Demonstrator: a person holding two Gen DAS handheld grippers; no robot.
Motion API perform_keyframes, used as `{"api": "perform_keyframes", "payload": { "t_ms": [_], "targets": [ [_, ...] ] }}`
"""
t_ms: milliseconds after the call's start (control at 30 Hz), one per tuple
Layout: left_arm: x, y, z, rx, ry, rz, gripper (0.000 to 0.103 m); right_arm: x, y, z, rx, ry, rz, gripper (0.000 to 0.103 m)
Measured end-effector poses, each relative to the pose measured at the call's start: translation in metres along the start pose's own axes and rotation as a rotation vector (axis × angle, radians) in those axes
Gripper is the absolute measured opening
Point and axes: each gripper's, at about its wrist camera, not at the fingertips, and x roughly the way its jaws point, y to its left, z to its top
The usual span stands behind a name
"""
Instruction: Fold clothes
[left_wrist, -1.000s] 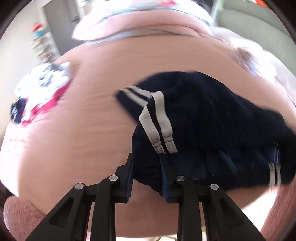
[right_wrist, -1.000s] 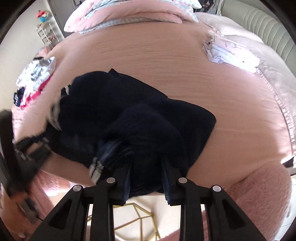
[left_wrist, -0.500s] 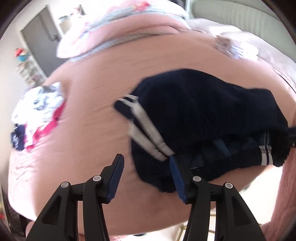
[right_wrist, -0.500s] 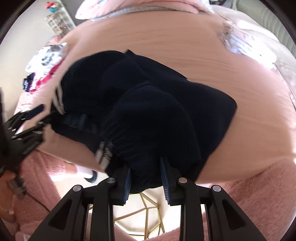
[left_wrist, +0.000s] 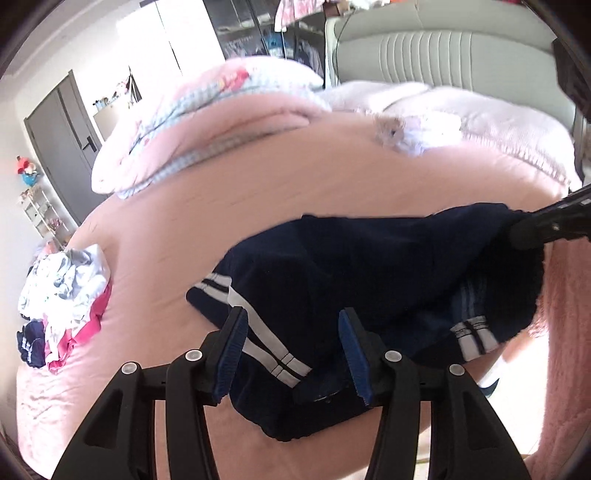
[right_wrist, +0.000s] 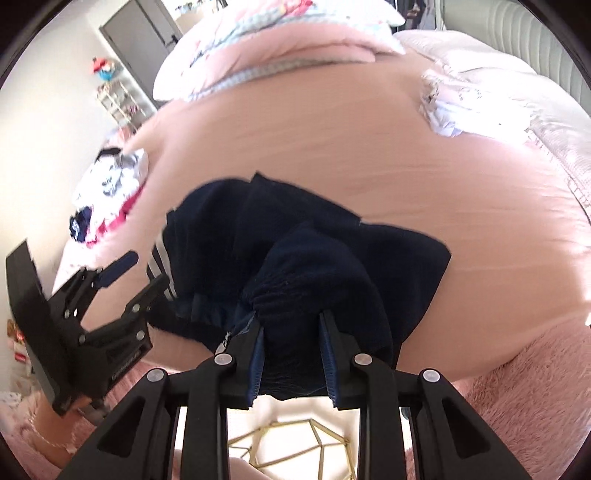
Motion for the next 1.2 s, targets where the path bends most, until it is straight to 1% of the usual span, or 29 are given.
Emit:
{"api": "perform_keyframes", "payload": {
  "t_ms": [100, 167, 233, 300, 367, 400, 433, 467, 500, 533, 567, 600, 633, 667, 767, 833, 900, 933, 967, 1000, 1067, 1100, 1167, 1200],
  "targets": [
    [0.015, -0.001, -0.003, 0.020, 0.033, -0.049, 0.048, -0.002, 0.004, 0.002, -0.005, -0.019, 0.021, 0.026],
    [0.027, -0.010, -0.005, 0.050, 0.059, -0.052, 0.048, -0.005, 0.007, 0.003, -0.008, -0.040, 0.045, 0.026],
    [0.028, -0.028, -0.010, 0.103, 0.082, -0.045, 0.048, -0.010, 0.010, 0.003, -0.009, -0.063, 0.073, 0.026],
    [0.015, -0.048, -0.024, 0.146, 0.088, 0.005, 0.048, -0.016, 0.012, 0.004, -0.008, -0.086, 0.100, 0.026],
    [0.022, -0.054, -0.026, 0.165, 0.120, 0.085, 0.048, -0.013, 0.011, 0.004, -0.007, -0.089, 0.103, 0.026],
    [0.029, -0.052, -0.025, 0.156, 0.139, 0.118, 0.048, -0.012, 0.011, 0.005, -0.007, -0.085, 0.099, 0.026],
    [0.036, -0.047, -0.022, 0.130, 0.155, 0.136, 0.048, -0.010, 0.011, 0.005, -0.007, -0.076, 0.093, 0.026],
    [0.040, -0.042, -0.019, 0.099, 0.165, 0.151, 0.046, -0.008, 0.010, 0.004, -0.007, -0.066, 0.086, 0.026],
    [0.041, -0.034, -0.016, 0.062, 0.166, 0.162, 0.020, -0.003, 0.010, 0.004, -0.010, -0.051, 0.070, 0.026],
    [0.040, -0.027, -0.014, 0.026, 0.163, 0.178, 0.004, 0.003, 0.010, 0.003, -0.021, -0.027, 0.033, 0.026],
    [0.037, -0.018, -0.012, -0.010, 0.155, 0.204, 0.006, 0.010, 0.011, 0.001, -0.035, 0.000, -0.011, 0.026],
    [0.033, -0.007, -0.010, -0.059, 0.144, 0.213, 0.006, 0.018, 0.011, -0.002, -0.050, 0.030, -0.055, 0.026],
    [0.028, 0.005, -0.008, -0.119, 0.130, 0.201, 0.006, 0.027, 0.011, -0.007, -0.062, 0.064, -0.077, 0.026],
    [0.024, 0.014, -0.008, -0.161, 0.121, 0.198, 0.006, 0.036, 0.011, -0.012, -0.073, 0.098, -0.091, 0.026],
    [0.012, 0.039, -0.006, -0.263, 0.091, 0.195, 0.006, 0.055, 0.015, -0.023, -0.079, 0.177, -0.087, 0.026],
    [0.003, 0.050, -0.007, -0.314, 0.069, 0.190, 0.006, 0.062, 0.023, -0.027, -0.124, 0.186, -0.136, 0.026],
    [-0.004, 0.054, -0.013, -0.338, 0.065, 0.183, 0.008, 0.061, 0.035, -0.028, -0.193, 0.163, -0.187, 0.026],
    [-0.006, 0.054, -0.019, -0.336, 0.076, 0.195, 0.008, 0.060, 0.040, -0.028, -0.220, 0.147, -0.209, 0.026],
    [-0.005, 0.054, -0.026, -0.334, 0.098, 0.199, 0.009, 0.059, 0.043, -0.028, -0.241, 0.135, -0.229, 0.026],
    [0.001, 0.053, -0.033, -0.330, 0.138, 0.189, 0.010, 0.059, 0.044, -0.029, -0.252, 0.135, -0.244, 0.026],
    [0.013, 0.052, -0.047, -0.327, 0.218, 0.165, 0.011, 0.063, 0.043, -0.032, -0.260, 0.149, -0.268, 0.026],
    [0.017, 0.053, -0.053, -0.338, 0.242, 0.150, 0.012, 0.065, 0.041, -0.034, -0.259, 0.162, -0.280, 0.026],
    [0.016, 0.053, -0.056, -0.349, 0.233, 0.150, 0.015, 0.068, 0.040, -0.039, -0.262, 0.177, -0.296, 0.026],
    [0.016, 0.053, -0.054, -0.346, 0.229, 0.166, 0.021, 0.069, 0.039, -0.041, -0.264, 0.184, -0.302, 0.026]
  ]
}}
